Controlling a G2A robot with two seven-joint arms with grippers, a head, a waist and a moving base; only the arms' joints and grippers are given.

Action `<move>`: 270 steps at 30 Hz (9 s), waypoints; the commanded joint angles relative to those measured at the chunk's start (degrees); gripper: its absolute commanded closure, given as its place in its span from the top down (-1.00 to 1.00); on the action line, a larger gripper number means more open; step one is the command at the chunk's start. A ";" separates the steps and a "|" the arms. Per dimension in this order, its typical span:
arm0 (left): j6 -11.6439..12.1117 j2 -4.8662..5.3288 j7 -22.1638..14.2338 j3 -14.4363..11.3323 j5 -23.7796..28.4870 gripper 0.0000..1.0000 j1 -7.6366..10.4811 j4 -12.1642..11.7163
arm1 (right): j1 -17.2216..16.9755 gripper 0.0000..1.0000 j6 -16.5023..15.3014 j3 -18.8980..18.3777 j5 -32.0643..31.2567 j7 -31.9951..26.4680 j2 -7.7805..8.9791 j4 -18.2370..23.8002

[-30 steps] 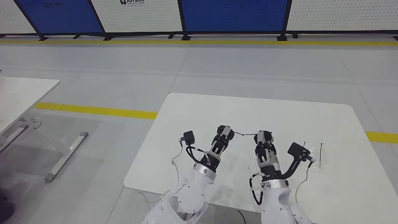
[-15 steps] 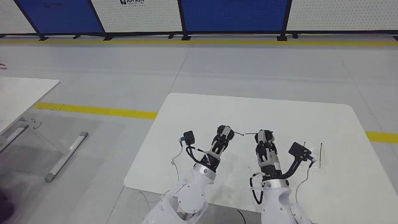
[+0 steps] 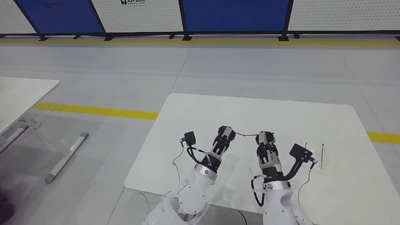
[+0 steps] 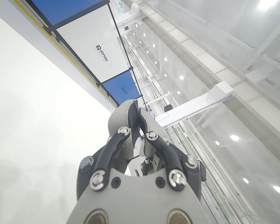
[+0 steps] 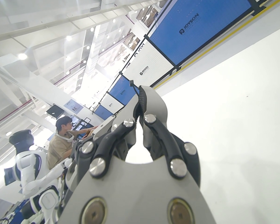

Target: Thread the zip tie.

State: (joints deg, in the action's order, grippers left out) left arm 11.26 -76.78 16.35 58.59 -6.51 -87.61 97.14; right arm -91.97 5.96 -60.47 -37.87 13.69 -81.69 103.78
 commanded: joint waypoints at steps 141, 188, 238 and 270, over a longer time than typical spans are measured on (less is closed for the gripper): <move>0.00 0.00 0.00 0.00 0.00 -1.00 0.00 0.00 | 2.32 -1.00 -4.21 0.22 3.17 0.19 -2.73 -6.16; -0.16 -0.32 0.24 0.10 -0.19 -1.00 -0.02 -0.05 | -0.83 -1.00 -5.62 -1.65 0.40 1.81 -2.55 -3.06; 0.08 -0.54 -0.40 -0.04 1.72 -1.00 -0.01 0.41 | 0.93 -1.00 -5.75 -0.67 7.07 -0.82 -3.35 -4.75; -0.55 -0.86 -2.45 0.64 5.86 -1.00 -0.91 1.46 | -0.63 -1.00 -8.20 -2.01 5.60 0.34 -3.03 -3.82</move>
State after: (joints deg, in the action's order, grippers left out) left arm 10.79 -77.63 13.90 59.21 -0.61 -88.50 98.59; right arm -92.53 -2.29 -62.50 -32.22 14.03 -84.72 99.91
